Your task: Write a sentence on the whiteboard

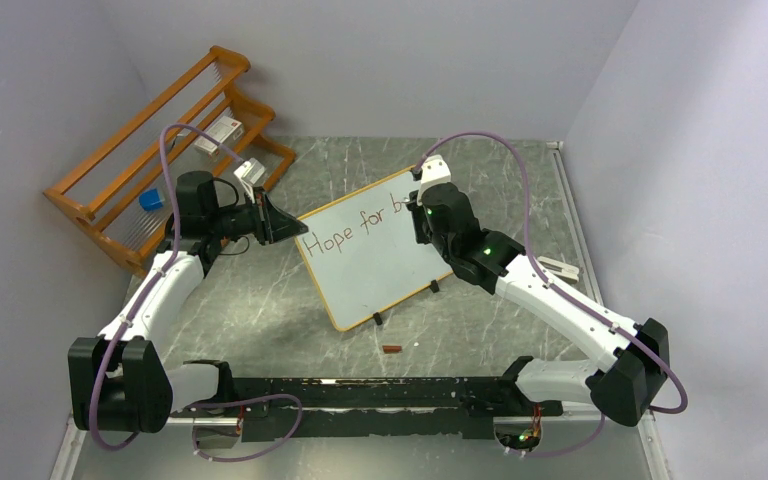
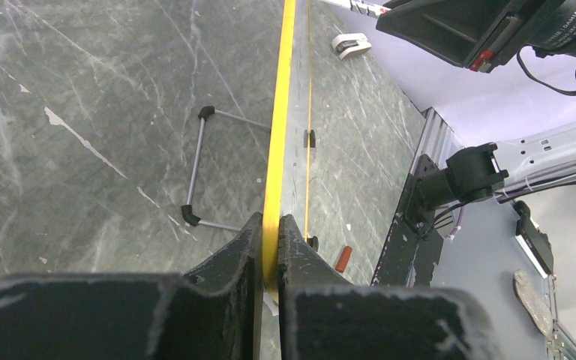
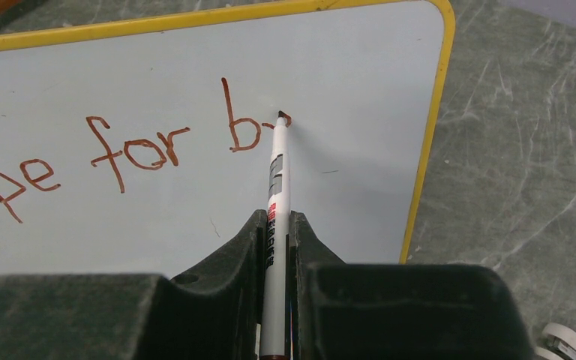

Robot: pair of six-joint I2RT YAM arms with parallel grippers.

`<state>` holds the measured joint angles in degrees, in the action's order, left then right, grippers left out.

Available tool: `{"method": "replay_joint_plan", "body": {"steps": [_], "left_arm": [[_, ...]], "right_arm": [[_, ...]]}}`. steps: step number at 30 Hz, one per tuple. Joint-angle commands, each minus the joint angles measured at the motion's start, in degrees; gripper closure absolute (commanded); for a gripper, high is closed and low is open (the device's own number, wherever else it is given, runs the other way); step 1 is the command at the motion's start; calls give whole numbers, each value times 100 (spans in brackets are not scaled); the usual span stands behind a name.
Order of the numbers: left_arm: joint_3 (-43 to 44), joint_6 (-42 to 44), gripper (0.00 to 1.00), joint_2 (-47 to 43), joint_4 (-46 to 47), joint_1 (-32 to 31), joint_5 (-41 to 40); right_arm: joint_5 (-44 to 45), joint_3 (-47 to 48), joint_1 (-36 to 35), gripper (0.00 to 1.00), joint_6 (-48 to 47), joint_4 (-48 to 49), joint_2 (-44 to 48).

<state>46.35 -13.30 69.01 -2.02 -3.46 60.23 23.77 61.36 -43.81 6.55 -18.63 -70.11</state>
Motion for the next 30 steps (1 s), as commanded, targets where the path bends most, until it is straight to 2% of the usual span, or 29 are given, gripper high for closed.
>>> {"method": "replay_joint_plan", "body": {"steps": [1, 30], "left_arm": [[-131, 396, 95, 209, -487, -93, -328], [-125, 391, 95, 224, -494, -93, -344]], "right_arm": [[-160, 91, 33, 100, -44, 160, 10], [-380, -44, 39, 100, 2, -159, 64]]}}
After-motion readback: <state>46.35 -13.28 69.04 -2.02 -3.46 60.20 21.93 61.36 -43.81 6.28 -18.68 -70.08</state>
